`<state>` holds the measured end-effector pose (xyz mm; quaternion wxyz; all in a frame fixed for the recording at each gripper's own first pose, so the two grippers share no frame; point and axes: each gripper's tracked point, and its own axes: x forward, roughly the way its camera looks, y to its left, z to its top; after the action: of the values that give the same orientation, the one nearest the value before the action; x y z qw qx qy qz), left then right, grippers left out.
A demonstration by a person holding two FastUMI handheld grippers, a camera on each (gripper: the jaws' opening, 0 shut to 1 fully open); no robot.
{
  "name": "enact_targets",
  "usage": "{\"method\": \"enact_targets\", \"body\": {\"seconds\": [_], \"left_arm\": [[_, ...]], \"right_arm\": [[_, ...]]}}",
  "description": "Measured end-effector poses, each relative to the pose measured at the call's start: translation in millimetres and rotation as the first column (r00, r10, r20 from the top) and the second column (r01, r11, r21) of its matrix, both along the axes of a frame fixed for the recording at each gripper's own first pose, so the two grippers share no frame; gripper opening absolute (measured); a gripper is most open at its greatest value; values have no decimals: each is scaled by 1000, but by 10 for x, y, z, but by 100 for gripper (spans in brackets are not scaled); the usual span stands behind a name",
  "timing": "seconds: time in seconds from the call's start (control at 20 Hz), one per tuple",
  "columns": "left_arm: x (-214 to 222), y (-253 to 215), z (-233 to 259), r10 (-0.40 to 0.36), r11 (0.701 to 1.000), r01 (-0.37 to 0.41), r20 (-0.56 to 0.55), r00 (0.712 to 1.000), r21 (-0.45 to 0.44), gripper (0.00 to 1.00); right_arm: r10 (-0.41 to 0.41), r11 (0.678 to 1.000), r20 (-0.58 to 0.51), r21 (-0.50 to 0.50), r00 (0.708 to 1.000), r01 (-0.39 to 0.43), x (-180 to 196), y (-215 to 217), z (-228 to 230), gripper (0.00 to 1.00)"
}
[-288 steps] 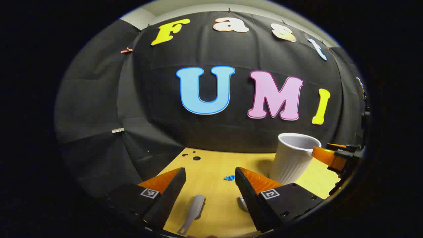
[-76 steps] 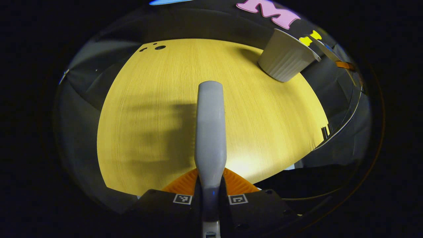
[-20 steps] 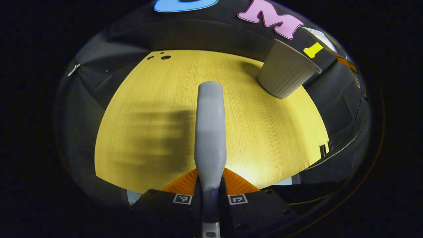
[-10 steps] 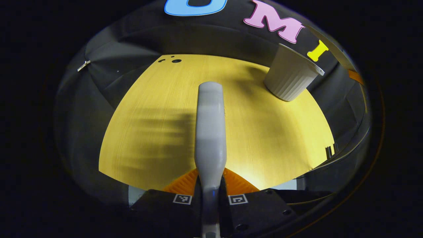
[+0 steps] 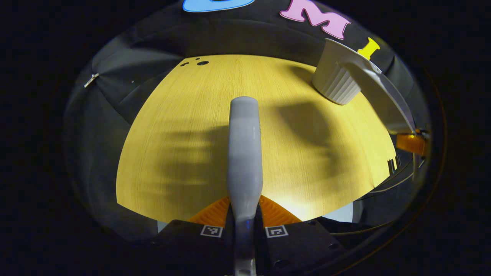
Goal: Pick up the small broom and dustpan from the desktop, sweep the trash into the dustpan with the broom, and then empty the trash into the garbage bin.
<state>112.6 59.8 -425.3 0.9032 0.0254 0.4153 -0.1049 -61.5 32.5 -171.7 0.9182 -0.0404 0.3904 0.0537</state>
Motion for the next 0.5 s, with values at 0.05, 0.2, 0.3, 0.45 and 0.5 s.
{"method": "enact_targets", "body": {"seconds": [0.05,0.2,0.3,0.45,0.5], "left_arm": [[64,-2,-18,-6,1000,6,-8,1000,4,26],[220,-28,-60,-12,1000,13,-46,999,10,26],[361,-37,-88,-16,1000,18,-70,997,21,26],[505,-54,-140,-29,998,33,-89,996,49,27],[518,-71,-157,-29,998,34,-96,995,54,27]], "right_arm": [[-16,1000,-25,11,1000,16,-46,-20,-122,33],[-75,994,-105,68,992,83,-234,-48,-384,33],[-111,989,-153,84,982,124,-328,-64,-550,33],[-153,984,-178,66,972,167,-426,-216,-693,33],[-161,983,-189,62,969,175,-388,-195,-755,33]]}}
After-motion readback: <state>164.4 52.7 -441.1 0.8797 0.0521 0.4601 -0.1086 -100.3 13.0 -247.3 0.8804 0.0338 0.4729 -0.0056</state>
